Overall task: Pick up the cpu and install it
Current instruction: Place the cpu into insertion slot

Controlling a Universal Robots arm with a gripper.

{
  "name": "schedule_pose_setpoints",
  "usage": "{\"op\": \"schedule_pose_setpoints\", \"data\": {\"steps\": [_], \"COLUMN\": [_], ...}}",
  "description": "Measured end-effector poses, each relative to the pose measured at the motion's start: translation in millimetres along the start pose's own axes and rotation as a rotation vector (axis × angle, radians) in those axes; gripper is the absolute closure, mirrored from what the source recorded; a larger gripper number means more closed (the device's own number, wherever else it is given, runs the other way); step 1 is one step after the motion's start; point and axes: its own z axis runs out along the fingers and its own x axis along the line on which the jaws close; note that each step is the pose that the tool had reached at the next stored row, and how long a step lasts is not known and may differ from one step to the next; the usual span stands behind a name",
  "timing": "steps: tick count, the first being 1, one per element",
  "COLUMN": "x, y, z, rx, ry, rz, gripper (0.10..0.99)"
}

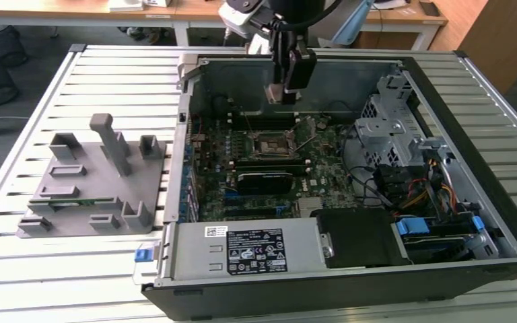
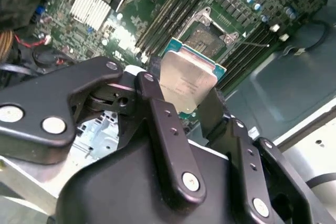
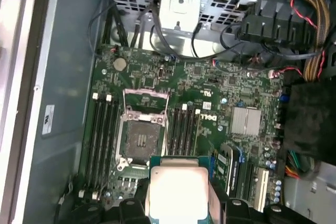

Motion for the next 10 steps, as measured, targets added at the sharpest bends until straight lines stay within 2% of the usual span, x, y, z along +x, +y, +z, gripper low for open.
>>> {"op": "schedule_pose_setpoints", "data": {"steps": [3,10], "x": [0.2,6.1], "y": [0.9,2.9], "z": [3.7,8.9], "rx": [0.001,0.002], "ry": [-0.0009,-0.0009], "rz": [0.032,0.041], "gripper": [0.557,0.557]}}
